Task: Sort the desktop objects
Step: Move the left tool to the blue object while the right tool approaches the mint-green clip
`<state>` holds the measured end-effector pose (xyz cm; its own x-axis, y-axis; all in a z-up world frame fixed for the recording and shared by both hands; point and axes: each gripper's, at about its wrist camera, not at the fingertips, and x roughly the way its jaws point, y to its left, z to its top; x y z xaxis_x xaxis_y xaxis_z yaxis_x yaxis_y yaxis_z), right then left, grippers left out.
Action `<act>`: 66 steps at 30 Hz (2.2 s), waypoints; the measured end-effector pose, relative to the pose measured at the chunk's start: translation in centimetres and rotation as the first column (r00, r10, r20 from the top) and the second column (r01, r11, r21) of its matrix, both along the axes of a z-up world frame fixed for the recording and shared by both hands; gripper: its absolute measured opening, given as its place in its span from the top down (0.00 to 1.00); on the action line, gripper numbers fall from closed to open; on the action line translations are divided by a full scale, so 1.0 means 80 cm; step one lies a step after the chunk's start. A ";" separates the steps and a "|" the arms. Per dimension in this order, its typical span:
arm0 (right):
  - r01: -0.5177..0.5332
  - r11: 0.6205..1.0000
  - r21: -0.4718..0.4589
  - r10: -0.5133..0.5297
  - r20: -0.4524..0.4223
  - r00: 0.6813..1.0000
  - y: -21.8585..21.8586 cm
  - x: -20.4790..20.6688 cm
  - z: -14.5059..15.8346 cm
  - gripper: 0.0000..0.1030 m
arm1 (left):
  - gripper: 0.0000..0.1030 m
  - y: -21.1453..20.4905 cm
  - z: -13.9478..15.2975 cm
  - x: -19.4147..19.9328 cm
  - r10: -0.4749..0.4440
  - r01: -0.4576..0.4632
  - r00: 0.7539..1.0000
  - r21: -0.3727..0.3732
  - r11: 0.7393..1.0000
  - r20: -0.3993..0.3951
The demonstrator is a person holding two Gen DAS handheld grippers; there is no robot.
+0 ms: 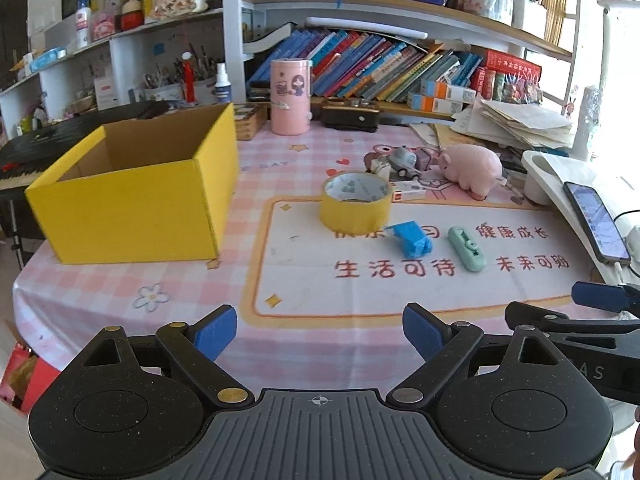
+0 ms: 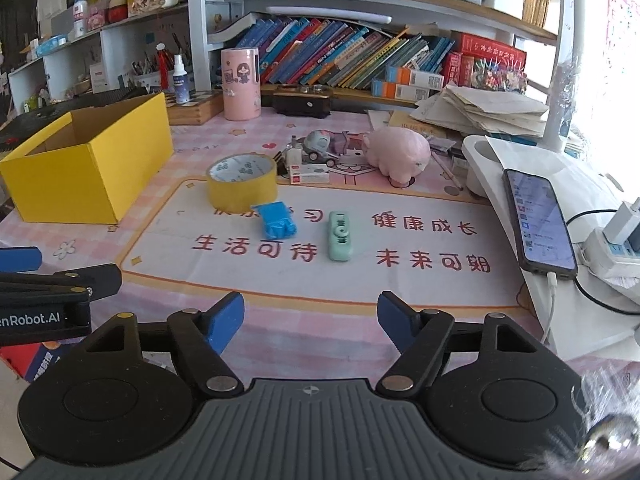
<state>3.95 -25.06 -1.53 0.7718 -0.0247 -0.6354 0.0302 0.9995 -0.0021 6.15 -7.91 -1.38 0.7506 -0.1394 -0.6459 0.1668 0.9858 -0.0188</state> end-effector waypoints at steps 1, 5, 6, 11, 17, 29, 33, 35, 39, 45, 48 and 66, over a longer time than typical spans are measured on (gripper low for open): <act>-0.005 1.000 0.003 0.005 -0.003 1.000 -0.006 0.005 -0.001 0.31 | 0.12 -0.005 -0.001 0.004 0.001 -0.001 1.000 -0.001 1.000 -0.001; -0.022 1.000 0.016 0.022 -0.013 1.000 -0.026 0.025 -0.006 0.32 | 0.14 -0.022 -0.002 0.022 0.019 -0.019 1.000 -0.015 1.000 -0.013; -0.026 0.999 0.020 0.027 -0.016 1.000 -0.032 0.031 -0.007 0.32 | 0.15 -0.025 -0.003 0.026 0.024 -0.024 1.000 -0.016 1.000 -0.015; -0.042 0.998 0.039 0.043 -0.024 0.999 -0.056 0.052 -0.012 0.34 | 0.15 -0.044 -0.002 0.043 0.040 -0.041 0.999 -0.016 0.999 -0.014; -0.062 0.996 0.067 0.064 -0.026 0.998 -0.077 0.075 -0.018 0.34 | 0.15 -0.061 -0.002 0.061 0.060 -0.060 0.998 -0.006 0.998 -0.031; -0.128 0.990 0.059 0.131 -0.054 0.990 -0.093 0.120 -0.029 0.40 | 0.16 -0.086 -0.005 0.095 0.103 -0.102 0.994 0.007 0.995 -0.043; -0.146 0.987 0.064 0.150 -0.062 0.987 -0.098 0.132 -0.034 0.40 | 0.17 -0.092 -0.007 0.104 0.110 -0.110 0.993 0.007 0.994 -0.052; -0.157 0.985 0.066 0.161 -0.061 0.985 -0.100 0.136 -0.036 0.40 | 0.19 -0.095 -0.008 0.107 0.108 -0.108 0.993 0.009 0.994 -0.051; -0.192 0.980 0.056 0.196 -0.072 0.978 -0.096 0.149 -0.042 0.41 | 0.21 -0.097 -0.012 0.114 0.111 -0.111 0.992 0.009 0.994 -0.062; -0.207 0.978 0.034 0.210 -0.084 0.974 -0.088 0.171 -0.055 0.51 | 0.25 -0.092 -0.018 0.124 0.150 -0.149 0.984 0.012 0.989 -0.093; -0.206 0.978 0.041 0.209 -0.085 0.974 -0.087 0.184 -0.061 0.57 | 0.27 -0.091 -0.020 0.130 0.159 -0.158 0.981 0.015 0.987 -0.111; -0.262 0.965 0.027 0.263 -0.098 0.960 -0.091 0.212 -0.077 0.78 | 0.27 -0.116 -0.025 0.160 0.097 -0.096 0.988 0.018 0.995 -0.117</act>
